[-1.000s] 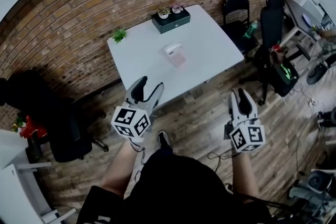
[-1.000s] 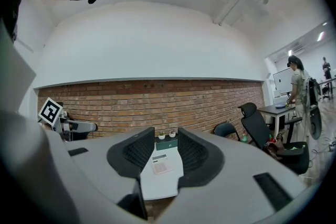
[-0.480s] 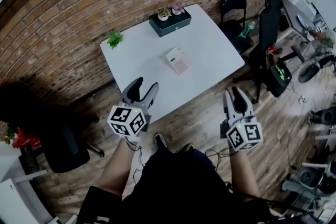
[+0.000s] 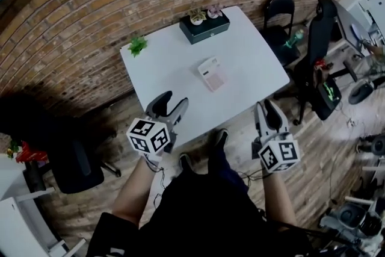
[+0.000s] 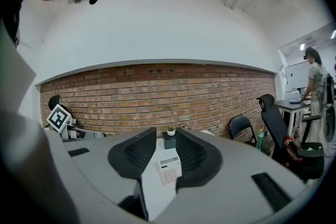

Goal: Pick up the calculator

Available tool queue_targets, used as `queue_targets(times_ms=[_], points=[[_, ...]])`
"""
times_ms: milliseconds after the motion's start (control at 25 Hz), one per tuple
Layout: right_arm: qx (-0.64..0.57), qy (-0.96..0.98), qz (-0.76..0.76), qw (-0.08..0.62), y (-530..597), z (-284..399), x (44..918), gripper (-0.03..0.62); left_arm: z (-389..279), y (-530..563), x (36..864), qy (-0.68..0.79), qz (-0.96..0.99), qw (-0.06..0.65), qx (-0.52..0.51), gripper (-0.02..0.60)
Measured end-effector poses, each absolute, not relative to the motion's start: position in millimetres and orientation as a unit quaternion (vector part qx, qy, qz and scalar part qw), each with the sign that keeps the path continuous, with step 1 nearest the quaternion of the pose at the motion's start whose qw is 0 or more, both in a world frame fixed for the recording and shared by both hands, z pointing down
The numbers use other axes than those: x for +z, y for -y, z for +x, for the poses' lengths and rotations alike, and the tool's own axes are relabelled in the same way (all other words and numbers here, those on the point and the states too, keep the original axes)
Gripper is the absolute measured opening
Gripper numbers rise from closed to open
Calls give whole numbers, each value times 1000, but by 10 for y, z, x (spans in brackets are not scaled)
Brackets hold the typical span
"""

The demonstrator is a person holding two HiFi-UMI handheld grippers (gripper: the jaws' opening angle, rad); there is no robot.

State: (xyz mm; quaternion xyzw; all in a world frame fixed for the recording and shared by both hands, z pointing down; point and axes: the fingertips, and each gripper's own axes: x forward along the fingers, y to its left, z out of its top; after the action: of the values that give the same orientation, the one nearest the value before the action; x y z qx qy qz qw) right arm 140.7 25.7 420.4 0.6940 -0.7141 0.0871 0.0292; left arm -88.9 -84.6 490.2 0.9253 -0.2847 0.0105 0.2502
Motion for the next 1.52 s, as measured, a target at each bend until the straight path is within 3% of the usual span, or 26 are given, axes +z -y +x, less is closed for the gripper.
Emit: queue_targets(times_ms=[280, 640, 840, 1200, 1520], points=[[107, 747, 656, 5, 459, 1680, 4294, 121, -661, 1180, 5016, 307, 914, 262, 33, 255], [143, 814, 562, 36, 1462, 2137, 4733, 135, -338, 1658, 5205, 367, 885, 282, 58, 255], [209, 838, 498, 79, 1904, 2281, 5281, 123, -233, 1740, 5340, 396, 866, 295, 72, 255], [248, 882, 369, 155, 2411, 2165, 5989, 218, -244, 1803, 5469, 452, 834, 308, 74, 255], [287, 891, 287, 204, 2607, 1848, 6561, 226, -217, 1775, 5655, 472, 816, 326, 75, 255]])
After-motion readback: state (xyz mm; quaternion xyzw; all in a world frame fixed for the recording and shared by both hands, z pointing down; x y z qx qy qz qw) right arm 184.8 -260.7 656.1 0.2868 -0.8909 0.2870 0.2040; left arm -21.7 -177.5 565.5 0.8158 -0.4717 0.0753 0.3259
